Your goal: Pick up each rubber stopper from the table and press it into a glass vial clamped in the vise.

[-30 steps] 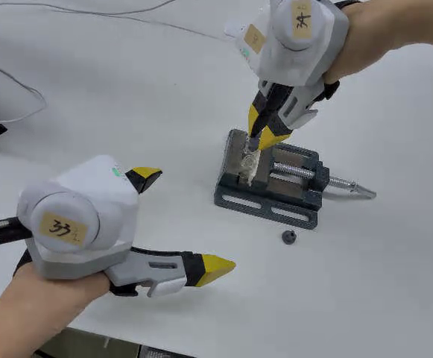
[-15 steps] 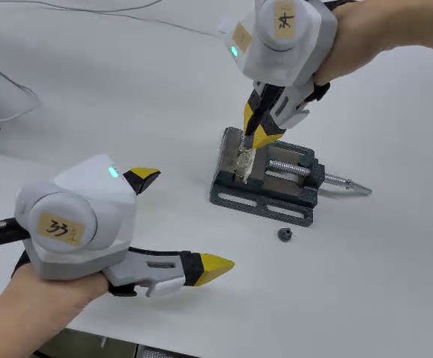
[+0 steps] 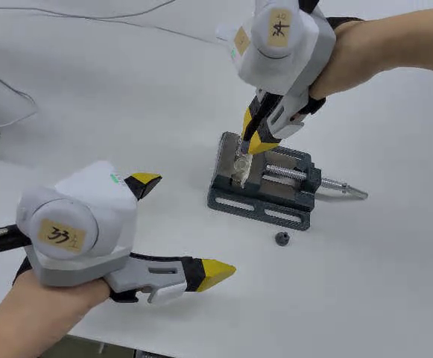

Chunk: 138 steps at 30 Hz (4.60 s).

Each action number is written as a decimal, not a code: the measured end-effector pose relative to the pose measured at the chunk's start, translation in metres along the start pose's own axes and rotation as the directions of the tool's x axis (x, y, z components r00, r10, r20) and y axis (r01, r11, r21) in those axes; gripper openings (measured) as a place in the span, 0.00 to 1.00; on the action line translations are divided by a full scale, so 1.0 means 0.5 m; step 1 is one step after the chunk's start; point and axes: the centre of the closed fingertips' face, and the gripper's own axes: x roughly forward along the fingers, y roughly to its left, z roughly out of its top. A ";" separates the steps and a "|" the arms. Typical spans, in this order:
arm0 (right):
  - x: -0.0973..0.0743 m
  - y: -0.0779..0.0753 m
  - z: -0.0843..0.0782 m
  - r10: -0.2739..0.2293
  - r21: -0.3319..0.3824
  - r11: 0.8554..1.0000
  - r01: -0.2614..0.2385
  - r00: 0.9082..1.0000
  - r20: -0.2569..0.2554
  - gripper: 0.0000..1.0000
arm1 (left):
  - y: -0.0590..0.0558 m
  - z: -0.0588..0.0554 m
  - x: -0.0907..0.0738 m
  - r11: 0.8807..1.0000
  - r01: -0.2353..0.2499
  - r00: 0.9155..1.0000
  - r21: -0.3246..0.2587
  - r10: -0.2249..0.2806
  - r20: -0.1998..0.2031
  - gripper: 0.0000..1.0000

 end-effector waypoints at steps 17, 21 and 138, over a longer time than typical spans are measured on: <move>0.000 -0.002 0.002 -0.008 -0.073 0.997 0.007 1.000 -0.006 0.08 | 0.000 0.001 -0.001 1.000 0.001 1.000 -0.004 -0.001 -0.001 0.93; -0.001 0.000 0.000 -0.003 -0.066 0.998 0.003 1.000 -0.002 0.08 | 0.000 -0.001 -0.001 1.000 0.003 1.000 -0.004 -0.003 -0.003 0.93; 0.003 -0.008 0.005 -0.005 0.350 0.936 -0.017 0.998 0.063 0.00 | -0.001 0.043 0.009 1.000 0.008 1.000 0.009 -0.008 0.025 0.92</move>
